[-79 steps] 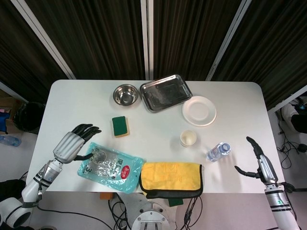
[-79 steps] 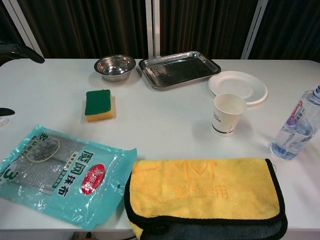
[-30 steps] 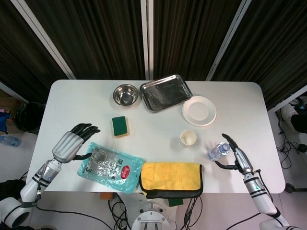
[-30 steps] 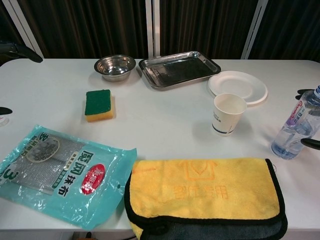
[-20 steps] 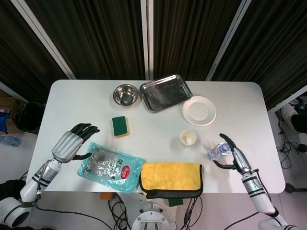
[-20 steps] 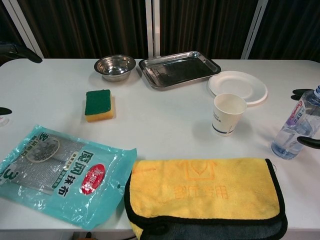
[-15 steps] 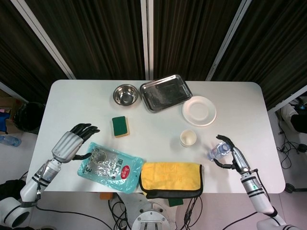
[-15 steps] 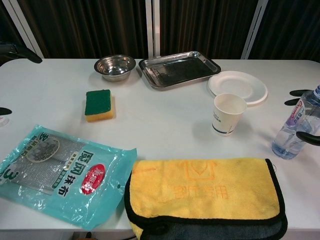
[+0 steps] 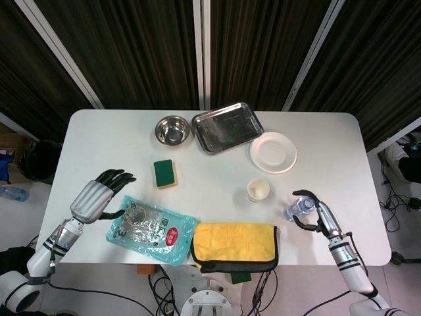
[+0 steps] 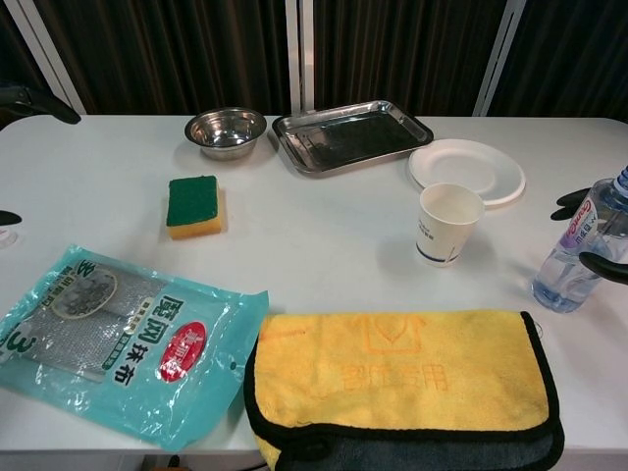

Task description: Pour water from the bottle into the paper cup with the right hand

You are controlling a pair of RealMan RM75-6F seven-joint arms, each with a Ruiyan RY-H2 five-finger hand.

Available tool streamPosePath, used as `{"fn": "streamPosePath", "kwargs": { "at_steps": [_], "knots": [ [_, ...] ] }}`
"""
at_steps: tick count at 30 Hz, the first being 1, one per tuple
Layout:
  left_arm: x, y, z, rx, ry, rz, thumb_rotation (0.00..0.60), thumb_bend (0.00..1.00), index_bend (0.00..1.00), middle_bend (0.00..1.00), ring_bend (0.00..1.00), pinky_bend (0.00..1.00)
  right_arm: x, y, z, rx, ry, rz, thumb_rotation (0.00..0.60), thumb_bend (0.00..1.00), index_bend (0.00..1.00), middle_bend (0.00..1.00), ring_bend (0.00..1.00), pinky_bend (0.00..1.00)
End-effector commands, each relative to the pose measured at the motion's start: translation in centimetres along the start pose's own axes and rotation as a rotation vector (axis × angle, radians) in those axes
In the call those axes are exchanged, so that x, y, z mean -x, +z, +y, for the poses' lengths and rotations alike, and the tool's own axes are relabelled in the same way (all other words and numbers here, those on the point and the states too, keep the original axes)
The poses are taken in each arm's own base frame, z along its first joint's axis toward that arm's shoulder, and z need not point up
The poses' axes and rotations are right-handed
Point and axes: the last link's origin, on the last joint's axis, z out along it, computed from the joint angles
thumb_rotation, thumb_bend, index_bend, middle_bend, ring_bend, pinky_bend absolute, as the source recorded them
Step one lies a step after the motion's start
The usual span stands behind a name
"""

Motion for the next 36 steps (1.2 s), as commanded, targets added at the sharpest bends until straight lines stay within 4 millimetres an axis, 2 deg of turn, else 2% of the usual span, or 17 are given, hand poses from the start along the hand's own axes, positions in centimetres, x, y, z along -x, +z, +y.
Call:
{"fn": "streamPosePath", "kwargs": {
  "at_steps": [1,12,18,21,28,36],
  "knots": [
    [0.0,0.0,0.0,0.0,0.0,0.0,0.595,0.13,0.19,0.17,0.12,0.17,0.0,0.0,0.0,0.002,0.0,0.0,0.6,0.33,0.34,0.24,0.12,0.16],
    [0.0,0.0,0.0,-0.003,0.003,-0.002,0.596,0.13,0.19,0.17,0.12,0.17,0.0,0.0,0.2,0.009,0.007,0.009,0.6,0.35,0.52,0.3,0.16,0.19],
    [0.0,-0.1,-0.1,-0.005,0.002,-0.001,0.595,0.13,0.19,0.17,0.12,0.17,-0.4,0.0,-0.1,-0.012,0.021,0.035,0.6,0.37,0.58,0.38,0.24,0.29],
    [-0.1,-0.1,-0.1,-0.005,0.002,-0.001,0.597,0.13,0.19,0.17,0.12,0.17,-0.7,0.0,-0.3,-0.025,0.027,0.052,0.6,0.39,0.6,0.42,0.28,0.34],
    [-0.1,-0.1,0.0,-0.004,0.002,-0.001,0.597,0.13,0.19,0.17,0.12,0.17,-1.6,-0.3,-1.0,-0.064,0.045,0.094,0.6,0.45,0.62,0.45,0.32,0.38],
    [-0.1,-0.2,0.0,-0.002,0.003,0.001,0.595,0.13,0.19,0.17,0.12,0.17,-4.0,-0.9,-3.3,-0.154,0.041,0.192,0.6,0.49,0.66,0.5,0.37,0.42]
  ]
}}
